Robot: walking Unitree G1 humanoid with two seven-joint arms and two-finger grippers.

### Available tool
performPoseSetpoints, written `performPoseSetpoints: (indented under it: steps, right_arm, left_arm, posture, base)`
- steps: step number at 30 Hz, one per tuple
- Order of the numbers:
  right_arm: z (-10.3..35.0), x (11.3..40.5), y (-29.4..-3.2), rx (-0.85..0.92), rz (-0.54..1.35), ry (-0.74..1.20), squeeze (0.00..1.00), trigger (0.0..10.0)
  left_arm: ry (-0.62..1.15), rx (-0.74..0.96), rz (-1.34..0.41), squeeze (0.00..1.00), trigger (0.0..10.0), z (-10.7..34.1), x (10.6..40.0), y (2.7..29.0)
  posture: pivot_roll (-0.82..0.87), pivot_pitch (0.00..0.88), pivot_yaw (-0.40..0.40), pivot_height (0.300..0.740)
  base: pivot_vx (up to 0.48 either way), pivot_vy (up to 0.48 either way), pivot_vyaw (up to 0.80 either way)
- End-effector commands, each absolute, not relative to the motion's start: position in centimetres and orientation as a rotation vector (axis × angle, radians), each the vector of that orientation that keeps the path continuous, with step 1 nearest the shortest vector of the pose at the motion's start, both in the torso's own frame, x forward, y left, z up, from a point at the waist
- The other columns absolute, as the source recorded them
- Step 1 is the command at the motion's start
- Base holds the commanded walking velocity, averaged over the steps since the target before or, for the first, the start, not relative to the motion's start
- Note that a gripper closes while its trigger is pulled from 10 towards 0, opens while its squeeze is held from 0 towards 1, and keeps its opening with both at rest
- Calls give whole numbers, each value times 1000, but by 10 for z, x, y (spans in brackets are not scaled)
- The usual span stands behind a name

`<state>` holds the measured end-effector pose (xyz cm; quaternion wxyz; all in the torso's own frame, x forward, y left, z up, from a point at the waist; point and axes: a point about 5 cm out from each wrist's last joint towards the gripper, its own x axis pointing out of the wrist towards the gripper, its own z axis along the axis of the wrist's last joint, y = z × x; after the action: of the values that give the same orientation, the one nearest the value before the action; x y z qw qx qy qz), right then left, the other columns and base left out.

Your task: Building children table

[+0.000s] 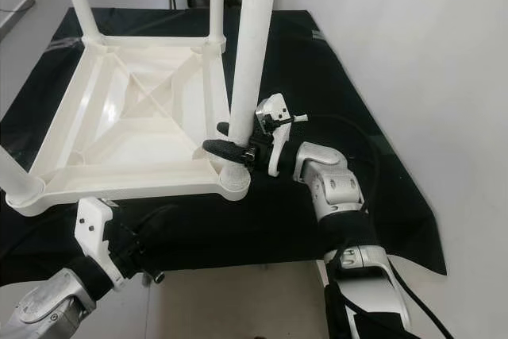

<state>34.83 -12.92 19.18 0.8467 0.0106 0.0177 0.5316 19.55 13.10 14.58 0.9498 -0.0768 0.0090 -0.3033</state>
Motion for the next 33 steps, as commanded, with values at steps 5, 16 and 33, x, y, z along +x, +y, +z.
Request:
performPoseSetpoints:
  steps: [5,16,33]
  right_arm:
    - [182,351,-138,-39,1140,59,0,0]
    - [133,313,-109,62,501,234,0,0]
    - [142,310,-84,-58,537,184,886,10000]
  left_arm:
    - [26,-155,-617,0,10000,146,193,131]
    - [21,-148,-608,0,10000,147,194,137]
    - [13,-150,-611,0,10000,147,197,131]
  posture:
    - [101,101,-80,740]
    - [96,117,-75,740]
    - [106,116,-89,740]
  base:
    - [0,0,0]
    - [0,0,0]
    - [0,0,0]
